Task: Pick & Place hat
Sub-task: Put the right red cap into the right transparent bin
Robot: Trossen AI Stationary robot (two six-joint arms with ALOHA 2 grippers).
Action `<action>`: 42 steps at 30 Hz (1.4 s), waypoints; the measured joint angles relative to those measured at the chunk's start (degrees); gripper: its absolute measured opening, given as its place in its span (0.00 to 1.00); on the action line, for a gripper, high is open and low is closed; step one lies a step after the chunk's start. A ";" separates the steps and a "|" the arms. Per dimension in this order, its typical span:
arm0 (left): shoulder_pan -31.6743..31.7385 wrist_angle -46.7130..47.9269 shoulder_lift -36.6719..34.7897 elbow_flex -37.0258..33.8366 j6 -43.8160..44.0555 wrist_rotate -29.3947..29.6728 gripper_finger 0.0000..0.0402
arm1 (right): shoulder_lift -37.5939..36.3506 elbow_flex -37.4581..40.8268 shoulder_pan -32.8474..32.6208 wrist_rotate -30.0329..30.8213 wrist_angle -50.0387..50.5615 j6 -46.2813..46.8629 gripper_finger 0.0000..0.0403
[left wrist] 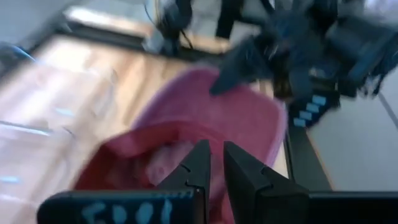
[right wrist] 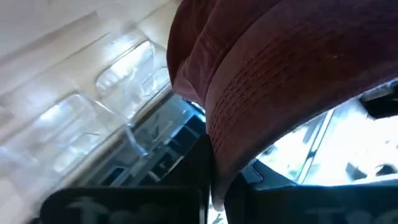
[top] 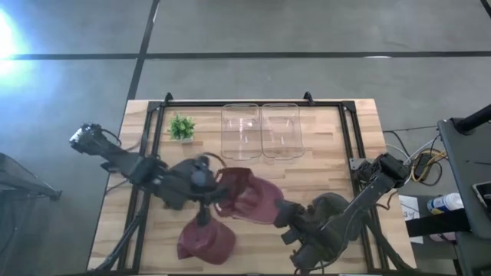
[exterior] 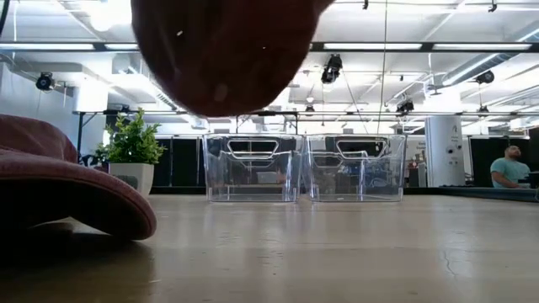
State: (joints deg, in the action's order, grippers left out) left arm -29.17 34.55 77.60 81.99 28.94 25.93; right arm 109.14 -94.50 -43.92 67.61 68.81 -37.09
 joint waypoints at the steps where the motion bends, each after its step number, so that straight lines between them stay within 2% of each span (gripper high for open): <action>1: 0.37 -0.08 1.40 -0.02 -0.04 -1.49 0.10 | -0.13 0.00 0.00 -0.08 -1.87 -3.06 0.03; 8: 1.47 -0.60 11.50 0.96 -0.25 -12.30 0.10 | -0.54 -2.83 0.07 -0.13 -17.33 -19.04 0.03; 12: 1.43 -1.33 16.07 1.29 -0.61 -15.20 0.10 | -0.54 -4.00 0.26 -0.13 -22.35 -23.15 0.03; 16: 1.37 -1.80 17.96 1.39 -1.62 -15.05 0.10 | -0.54 -3.77 0.26 0.39 -22.77 -22.65 0.03; 21: 0.81 -1.22 13.83 2.37 -1.59 -13.26 0.10 | -0.61 -1.59 -0.53 2.03 -20.94 -16.34 0.03; 24: -0.38 -0.47 9.17 3.72 -1.58 -9.74 0.10 | -0.65 -0.31 -0.99 2.06 -18.26 -12.52 0.03; 28: -2.06 5.81 3.53 4.03 -0.35 -1.46 0.10 | -0.65 0.77 -1.07 1.95 -16.69 -10.47 0.03; 32: -3.47 16.83 -0.95 3.94 7.26 4.64 0.10 | -0.65 1.05 -1.03 1.97 -16.73 -10.33 0.03; 38: -4.55 36.42 -2.95 0.94 24.75 1.54 0.10 | -0.65 1.05 -1.07 3.06 -16.73 -9.74 0.03; 40: -4.76 38.07 -3.01 -0.80 27.89 0.23 0.10 | -0.65 1.05 -1.07 3.05 -16.73 -9.46 0.03; 42: -4.79 35.88 -2.80 -2.90 28.42 -0.43 0.10 | -0.65 1.10 -1.07 2.99 -16.73 -9.25 0.03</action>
State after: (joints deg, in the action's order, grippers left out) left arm -33.96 70.43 74.80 79.09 57.36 25.50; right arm 108.49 -93.40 -44.99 70.60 52.07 -46.34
